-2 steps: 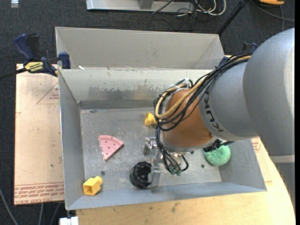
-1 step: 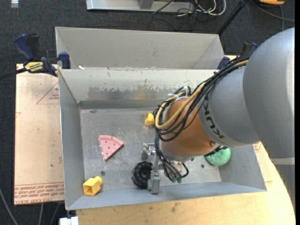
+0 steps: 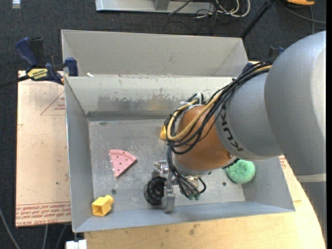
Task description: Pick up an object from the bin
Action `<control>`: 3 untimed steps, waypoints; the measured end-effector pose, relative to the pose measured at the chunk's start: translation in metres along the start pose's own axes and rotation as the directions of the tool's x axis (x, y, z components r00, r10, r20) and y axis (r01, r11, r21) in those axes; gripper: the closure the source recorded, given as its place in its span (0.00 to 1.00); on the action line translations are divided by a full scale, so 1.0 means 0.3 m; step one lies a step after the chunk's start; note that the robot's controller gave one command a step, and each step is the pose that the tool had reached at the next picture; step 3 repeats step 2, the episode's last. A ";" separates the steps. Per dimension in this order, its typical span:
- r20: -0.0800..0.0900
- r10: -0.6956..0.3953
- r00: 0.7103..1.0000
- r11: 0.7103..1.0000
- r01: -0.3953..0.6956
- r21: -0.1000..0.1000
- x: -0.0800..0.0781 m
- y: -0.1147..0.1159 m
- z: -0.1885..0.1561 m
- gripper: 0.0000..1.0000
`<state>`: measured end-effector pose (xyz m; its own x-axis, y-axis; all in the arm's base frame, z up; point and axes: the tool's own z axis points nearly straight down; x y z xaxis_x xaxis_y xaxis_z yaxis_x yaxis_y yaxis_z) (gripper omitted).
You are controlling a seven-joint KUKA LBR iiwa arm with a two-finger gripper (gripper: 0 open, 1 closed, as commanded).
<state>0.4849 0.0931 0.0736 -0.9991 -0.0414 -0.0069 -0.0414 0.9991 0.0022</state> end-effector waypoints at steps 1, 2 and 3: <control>0.000 0.000 1.000 1.000 0.000 0.000 0.000 0.000 0.000 1.00; -0.008 -0.035 0.999 0.999 0.035 0.002 -0.033 0.004 -0.691 1.00; -0.008 -0.035 0.999 0.999 0.035 0.002 -0.033 0.004 -0.691 1.00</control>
Offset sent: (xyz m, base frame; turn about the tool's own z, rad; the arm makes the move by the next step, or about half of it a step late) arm 0.0102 0.0008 0.2455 -0.0410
